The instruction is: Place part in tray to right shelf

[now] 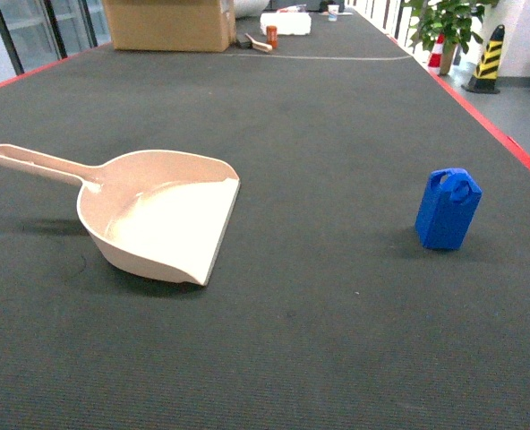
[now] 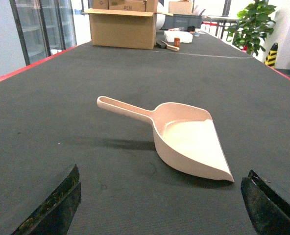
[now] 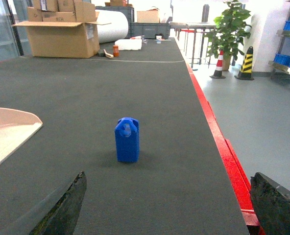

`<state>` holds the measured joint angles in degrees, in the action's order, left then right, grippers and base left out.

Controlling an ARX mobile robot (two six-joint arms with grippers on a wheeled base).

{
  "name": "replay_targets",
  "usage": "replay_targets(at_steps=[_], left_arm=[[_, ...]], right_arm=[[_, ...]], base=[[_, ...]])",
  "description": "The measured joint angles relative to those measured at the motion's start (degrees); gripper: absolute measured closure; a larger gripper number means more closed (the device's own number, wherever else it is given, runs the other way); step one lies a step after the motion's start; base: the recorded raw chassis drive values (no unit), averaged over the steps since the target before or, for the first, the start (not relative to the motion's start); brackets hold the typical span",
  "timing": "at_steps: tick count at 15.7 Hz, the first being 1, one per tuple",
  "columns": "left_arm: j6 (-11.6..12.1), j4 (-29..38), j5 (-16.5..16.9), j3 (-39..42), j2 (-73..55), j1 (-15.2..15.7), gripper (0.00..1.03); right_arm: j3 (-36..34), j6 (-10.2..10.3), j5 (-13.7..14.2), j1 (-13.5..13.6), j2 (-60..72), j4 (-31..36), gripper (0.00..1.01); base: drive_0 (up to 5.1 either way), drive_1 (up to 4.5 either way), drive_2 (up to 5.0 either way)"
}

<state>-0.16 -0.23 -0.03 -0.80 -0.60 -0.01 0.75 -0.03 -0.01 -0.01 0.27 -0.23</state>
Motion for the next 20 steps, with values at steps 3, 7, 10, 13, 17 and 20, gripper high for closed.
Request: replay_targets(at_steps=[3, 7, 10, 13, 17, 20], left_arm=[[0.00, 0.00, 0.00, 0.00, 0.00, 0.00, 0.05], [0.00, 0.00, 0.00, 0.00, 0.00, 0.00, 0.05], [0.00, 0.00, 0.00, 0.00, 0.00, 0.00, 0.05], [0.00, 0.00, 0.00, 0.00, 0.00, 0.00, 0.05], [0.00, 0.00, 0.00, 0.00, 0.00, 0.00, 0.05], [0.00, 0.00, 0.00, 0.00, 0.00, 0.00, 0.05]], right_arm=[[0.00, 0.00, 0.00, 0.00, 0.00, -0.02, 0.03], [0.00, 0.00, 0.00, 0.00, 0.00, 0.00, 0.03], [0.00, 0.00, 0.00, 0.00, 0.00, 0.00, 0.03], [0.00, 0.00, 0.00, 0.00, 0.00, 0.00, 0.03], [0.00, 0.00, 0.00, 0.00, 0.00, 0.00, 0.03], [0.00, 0.00, 0.00, 0.00, 0.00, 0.00, 0.03]], base=[[0.0, 0.00, 0.0], [0.0, 0.00, 0.0], [0.0, 0.00, 0.0], [0.0, 0.00, 0.0], [0.0, 0.00, 0.0], [0.0, 0.00, 0.0]])
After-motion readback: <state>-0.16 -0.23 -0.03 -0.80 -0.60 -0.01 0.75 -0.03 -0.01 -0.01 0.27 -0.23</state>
